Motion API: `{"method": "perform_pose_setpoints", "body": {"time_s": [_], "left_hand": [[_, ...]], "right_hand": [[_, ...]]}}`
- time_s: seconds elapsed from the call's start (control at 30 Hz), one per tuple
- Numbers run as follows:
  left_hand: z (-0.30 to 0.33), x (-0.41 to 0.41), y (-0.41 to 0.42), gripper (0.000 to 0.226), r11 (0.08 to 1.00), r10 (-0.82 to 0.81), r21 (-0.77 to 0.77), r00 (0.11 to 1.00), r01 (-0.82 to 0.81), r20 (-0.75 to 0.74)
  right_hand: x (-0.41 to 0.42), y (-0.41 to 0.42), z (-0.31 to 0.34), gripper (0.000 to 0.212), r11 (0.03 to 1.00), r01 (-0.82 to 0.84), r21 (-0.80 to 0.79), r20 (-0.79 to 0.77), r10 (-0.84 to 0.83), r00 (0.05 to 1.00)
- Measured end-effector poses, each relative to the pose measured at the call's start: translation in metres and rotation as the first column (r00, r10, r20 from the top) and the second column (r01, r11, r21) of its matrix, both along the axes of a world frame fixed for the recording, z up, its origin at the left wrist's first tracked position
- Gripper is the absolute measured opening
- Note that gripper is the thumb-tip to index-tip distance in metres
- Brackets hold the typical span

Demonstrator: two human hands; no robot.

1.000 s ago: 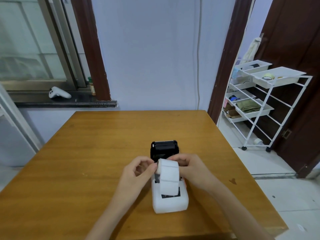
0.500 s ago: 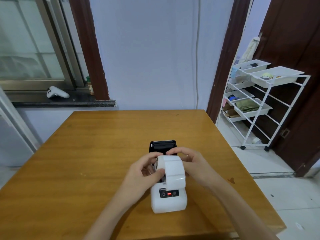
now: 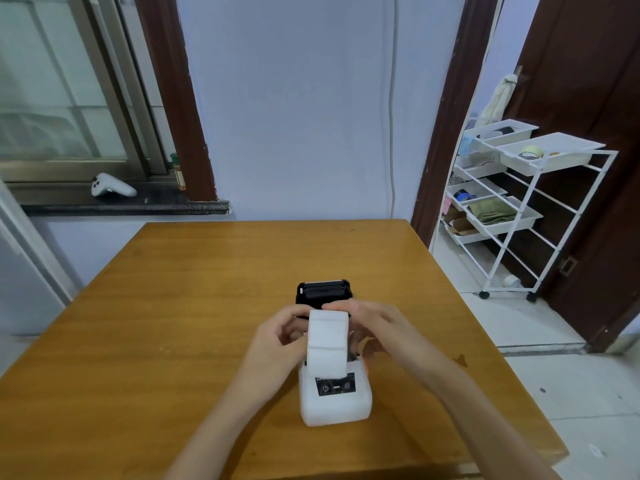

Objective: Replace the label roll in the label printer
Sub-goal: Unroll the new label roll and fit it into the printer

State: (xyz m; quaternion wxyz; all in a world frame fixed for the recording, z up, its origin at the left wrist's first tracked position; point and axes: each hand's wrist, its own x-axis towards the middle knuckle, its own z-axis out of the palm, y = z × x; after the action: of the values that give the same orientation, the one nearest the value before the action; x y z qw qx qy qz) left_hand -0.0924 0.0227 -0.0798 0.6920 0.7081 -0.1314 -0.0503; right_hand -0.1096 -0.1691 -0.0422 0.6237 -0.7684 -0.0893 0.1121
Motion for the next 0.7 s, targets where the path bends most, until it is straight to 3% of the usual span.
{"method": "perform_pose_setpoints", "body": {"time_s": [0.2, 0.37, 0.7], "left_hand": [[0.006, -0.004, -0.001, 0.021, 0.999, -0.023, -0.026, 1.000, 0.023, 0.000], [0.016, -0.011, 0.000, 0.033, 0.998, -0.066, -0.019, 0.998, 0.066, 0.019], [0.017, -0.011, 0.003, 0.024, 0.997, -0.063, -0.050, 0.998, 0.063, 0.004]], "right_hand": [[0.000, -0.003, -0.002, 0.024, 0.993, 0.006, 0.119, -0.052, 0.000, 0.999], [0.001, -0.005, -0.005, 0.030, 0.970, 0.010, 0.242, -0.106, 0.017, 0.994], [0.002, -0.004, -0.006, 0.027, 0.966, 0.016, 0.258, -0.110, 0.013, 0.994]]}}
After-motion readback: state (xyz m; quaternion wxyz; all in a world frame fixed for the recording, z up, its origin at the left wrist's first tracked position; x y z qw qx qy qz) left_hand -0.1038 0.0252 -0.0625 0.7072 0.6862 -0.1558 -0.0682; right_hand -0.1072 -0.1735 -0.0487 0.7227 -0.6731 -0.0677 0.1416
